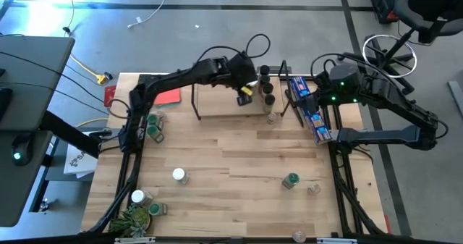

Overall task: Shelf spices
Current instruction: Put the right white seasoning bottle on the shelf aligned with the other white seasoning bottles

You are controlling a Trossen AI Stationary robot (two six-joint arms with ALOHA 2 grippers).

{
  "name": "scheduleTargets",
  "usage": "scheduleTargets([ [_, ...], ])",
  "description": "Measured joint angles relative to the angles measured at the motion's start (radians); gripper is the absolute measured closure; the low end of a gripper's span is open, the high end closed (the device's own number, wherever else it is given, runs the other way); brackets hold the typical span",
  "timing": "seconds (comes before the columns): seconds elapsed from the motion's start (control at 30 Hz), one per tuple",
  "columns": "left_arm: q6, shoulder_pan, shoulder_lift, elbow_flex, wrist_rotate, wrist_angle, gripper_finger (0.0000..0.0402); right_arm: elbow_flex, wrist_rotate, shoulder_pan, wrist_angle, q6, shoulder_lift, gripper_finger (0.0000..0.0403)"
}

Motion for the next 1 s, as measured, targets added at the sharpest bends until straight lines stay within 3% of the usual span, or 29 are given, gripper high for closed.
scheduleTargets([
  [0.13, -0.129, -0.075, -0.101, 0.0, 0.056, -0.172, 0.0268, 0.0, 0.0, 0.0, 0.058, -0.097, 0.0, 0.0102],
  [0.47, -0.404, -0.431, -0.277, 0.0, -0.003, -0.7, 0.0268, 0.0, -0.006, 0.0, 0.13, -0.382, 0.014, 0.0102],
  [0.67, -0.409, -0.64, -0.349, -0.056, 0.095, -0.653, 0.0265, 0.0, -0.036, 0.0, 0.135, -0.499, 0.023, 0.0102],
  [0.77, -0.443, -0.703, -0.345, -0.096, 0.116, -0.713, 0.0254, 0.0, -0.036, 0.0, 0.137, -0.516, 0.027, 0.0102],
  [1.0, -0.477, -0.768, -0.345, -0.315, 0.114, -0.692, 0.0186, 0.0, -0.028, 0.0, 0.139, -0.472, 0.041, 0.0102],
])
